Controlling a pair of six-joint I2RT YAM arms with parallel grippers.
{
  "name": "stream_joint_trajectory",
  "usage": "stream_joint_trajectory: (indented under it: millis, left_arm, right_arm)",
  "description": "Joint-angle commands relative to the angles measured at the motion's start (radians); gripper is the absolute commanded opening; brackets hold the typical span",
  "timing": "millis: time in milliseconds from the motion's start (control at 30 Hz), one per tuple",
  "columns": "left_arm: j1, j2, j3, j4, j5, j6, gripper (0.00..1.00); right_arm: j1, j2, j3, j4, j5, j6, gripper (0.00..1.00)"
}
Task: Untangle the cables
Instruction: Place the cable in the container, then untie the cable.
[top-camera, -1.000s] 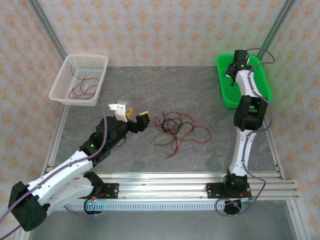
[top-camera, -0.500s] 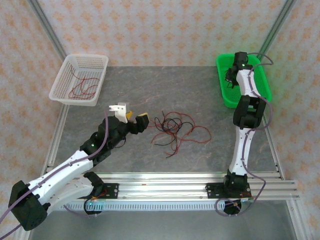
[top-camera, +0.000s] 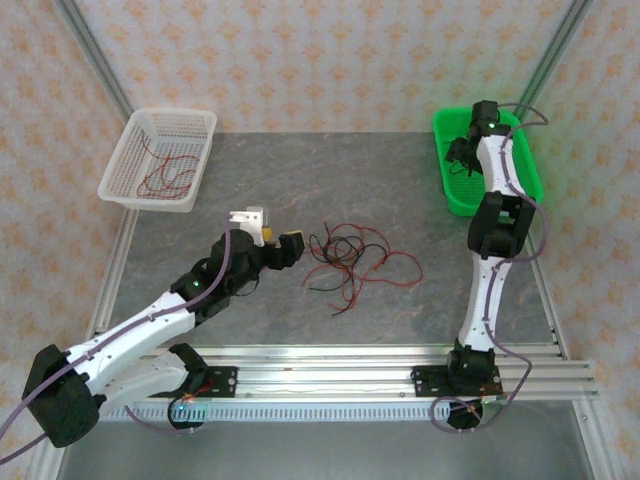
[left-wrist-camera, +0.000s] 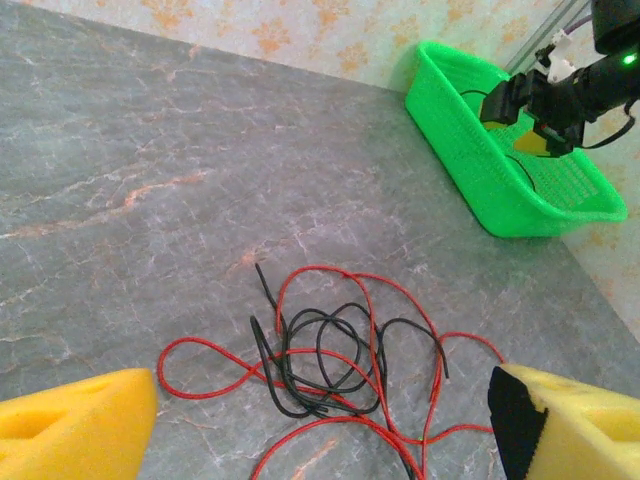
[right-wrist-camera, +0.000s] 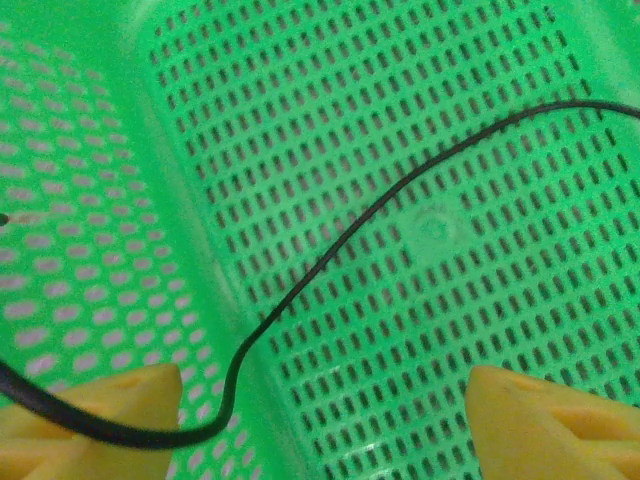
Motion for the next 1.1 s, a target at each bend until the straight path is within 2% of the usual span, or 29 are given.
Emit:
stream_joint_trajectory:
  millis: [0, 300, 533, 833, 1067]
  left_arm:
    - [-0.014, 0.020, 0.049, -0.040, -0.025, -0.036, 0.86]
    - [-0.052, 0.083, 0.082, -0.072, -0.050, -0.069, 0.85]
    - [-0.068, 0.158, 0.109, -0.098, -0.072, -0.133, 0.83]
    - [-0.069, 0.373, 0.210, -0.172, -0.096, -0.187, 0.75]
    - [-0.063, 0.573, 0.342, -0.244, -0.134, -0.174, 0.68]
  right_arm:
    - [-0.006, -0.157, -0.049, -0.024, -0.049, -0.024, 0.75]
    - [-0.006, -0.472, -0.343, 0.095, -0.107, -0.006, 0.74]
    - [0.011, -0.828, -0.751, 0.290, -0.166, 0.061, 0.69]
    - [0.076, -1.136, -1.088, 0.357, -0.172, 0.099, 0.58]
    - [0.137, -1.265, -1.240, 0.376, -0.196, 0.142, 0.49]
